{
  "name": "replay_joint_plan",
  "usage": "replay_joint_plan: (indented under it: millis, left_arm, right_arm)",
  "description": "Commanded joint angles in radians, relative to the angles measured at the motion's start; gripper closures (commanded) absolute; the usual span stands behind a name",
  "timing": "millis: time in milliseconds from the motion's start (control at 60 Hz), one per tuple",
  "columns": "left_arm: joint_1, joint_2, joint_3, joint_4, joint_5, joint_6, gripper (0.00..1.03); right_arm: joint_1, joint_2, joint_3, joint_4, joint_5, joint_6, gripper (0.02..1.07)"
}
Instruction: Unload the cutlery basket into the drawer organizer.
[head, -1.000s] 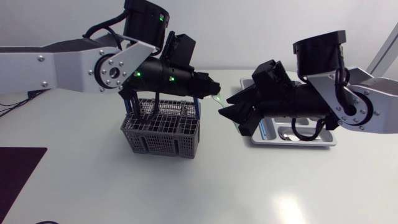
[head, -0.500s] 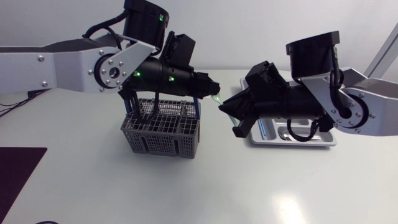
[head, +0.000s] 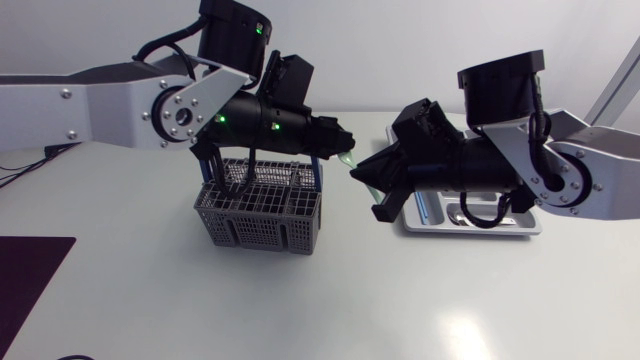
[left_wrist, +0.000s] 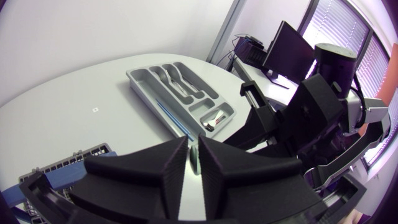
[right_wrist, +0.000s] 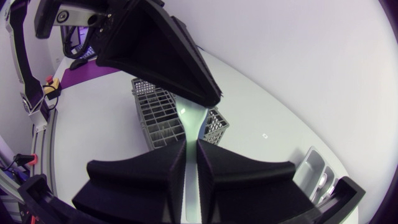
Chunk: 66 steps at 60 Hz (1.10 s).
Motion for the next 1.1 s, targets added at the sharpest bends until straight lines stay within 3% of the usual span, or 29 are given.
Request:
replay_joint_plan:
  millis: [0,67,150,367,517,583,717,933,1083]
  left_arm:
    - [0.012,-0.01,0.006,0.003,0.017,-0.033,0.41]
    - [0.022,-0.015,0.012,0.003,0.017,-0.037,0.19]
    - [0.044,-0.027,0.02,0.003,0.017,-0.04,0.05]
    - [0.111,-0.072,0.031,0.003,0.017,-0.031,0.05]
    - [0.182,-0.124,0.02,-0.002,0.01,0.019,0.05]
    - [0.205,-0.13,0.02,-0.023,-0.04,0.047,0.05]
    - [0.265,-0.15,0.009,-0.075,-0.078,0.118,0.05]
    - [0.34,-0.179,-0.046,-0.123,-0.133,0.231,0.05]
    - [0.393,-0.183,-0.098,-0.124,-0.159,0.292,0.05]
  right_arm:
    - [0.021,-0.003,-0.018,0.009,-0.01,-0.004,1.0]
    - [0.021,-0.007,-0.026,0.008,-0.013,-0.011,1.0]
    - [0.019,-0.019,-0.041,0.0,-0.016,-0.027,1.0]
    - [-0.081,-0.064,-0.093,-0.05,-0.084,-0.162,1.0]
    - [-0.283,-0.072,-0.11,-0.132,-0.225,-0.35,1.0]
    - [-0.377,-0.067,-0.111,-0.17,-0.281,-0.445,1.0]
    - [-0.547,-0.004,-0.082,-0.219,-0.334,-0.649,1.0]
    - [-0.696,0.14,-0.049,-0.222,-0.314,-0.926,1.0]
    - [-0.759,0.237,-0.036,-0.141,-0.252,-1.038,1.0]
